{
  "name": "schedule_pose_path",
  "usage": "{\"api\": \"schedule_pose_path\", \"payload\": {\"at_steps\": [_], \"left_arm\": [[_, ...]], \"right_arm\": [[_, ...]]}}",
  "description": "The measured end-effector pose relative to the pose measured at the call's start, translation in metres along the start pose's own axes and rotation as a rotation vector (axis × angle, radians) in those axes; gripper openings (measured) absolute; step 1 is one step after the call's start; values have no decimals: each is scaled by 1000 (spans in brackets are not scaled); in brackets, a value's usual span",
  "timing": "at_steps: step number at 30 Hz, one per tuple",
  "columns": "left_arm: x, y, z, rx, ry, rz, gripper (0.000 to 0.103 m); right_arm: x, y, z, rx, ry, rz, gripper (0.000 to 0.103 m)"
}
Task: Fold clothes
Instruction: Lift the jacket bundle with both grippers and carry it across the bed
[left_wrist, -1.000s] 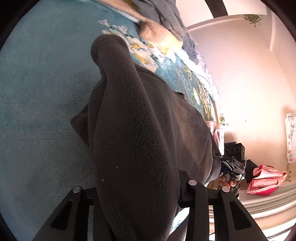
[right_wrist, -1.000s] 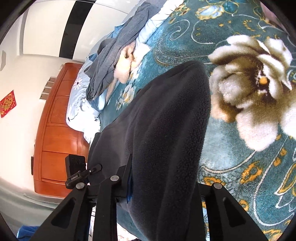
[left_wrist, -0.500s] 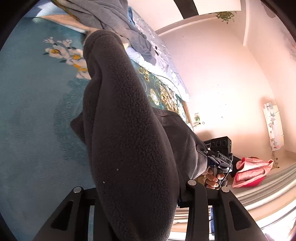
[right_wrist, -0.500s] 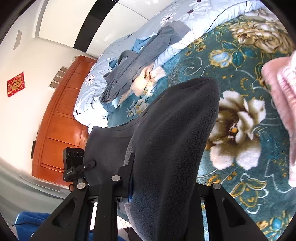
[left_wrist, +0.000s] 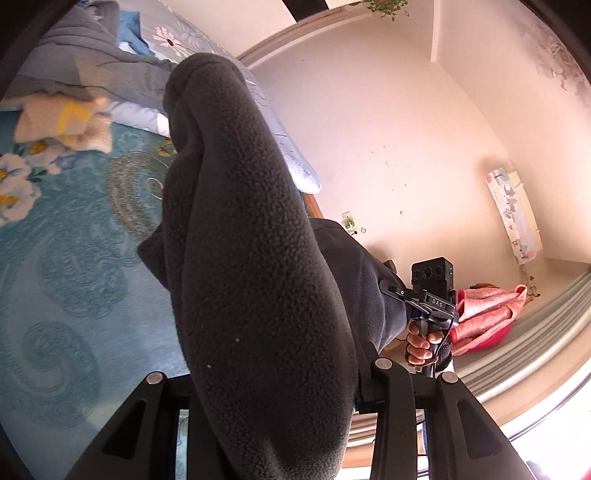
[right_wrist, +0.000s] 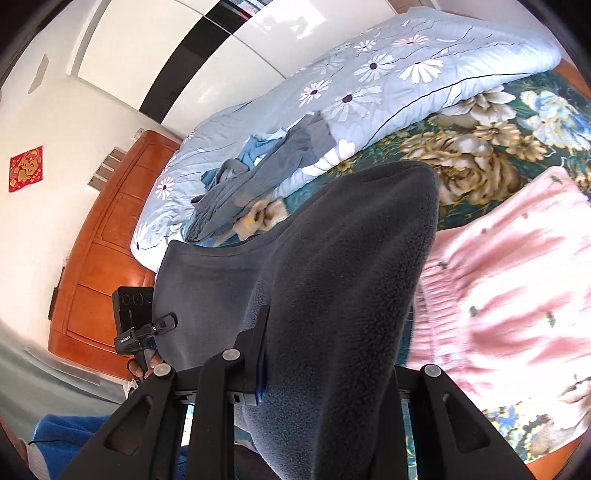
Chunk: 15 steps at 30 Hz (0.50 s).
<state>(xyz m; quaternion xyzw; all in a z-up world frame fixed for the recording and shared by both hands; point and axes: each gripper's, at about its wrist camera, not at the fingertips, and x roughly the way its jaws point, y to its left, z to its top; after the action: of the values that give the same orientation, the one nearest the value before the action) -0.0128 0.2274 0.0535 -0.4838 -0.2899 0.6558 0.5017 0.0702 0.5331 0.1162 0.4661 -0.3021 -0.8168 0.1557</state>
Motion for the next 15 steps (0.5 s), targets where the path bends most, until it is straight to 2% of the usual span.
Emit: {"api": "schedule_pose_path", "payload": {"at_steps": [5,8,15], "left_arm": [[14,-3,2,27,58,-56,39],[28,4,4,10,92,-89,39],[109,-3,3,14,141,-112,39]], "right_arm": [[-45,-37,10,41,-6,-69,27],[-69,-62,15,60,0,-104,27],[-97,-120,30,61,44,-149,27]]}}
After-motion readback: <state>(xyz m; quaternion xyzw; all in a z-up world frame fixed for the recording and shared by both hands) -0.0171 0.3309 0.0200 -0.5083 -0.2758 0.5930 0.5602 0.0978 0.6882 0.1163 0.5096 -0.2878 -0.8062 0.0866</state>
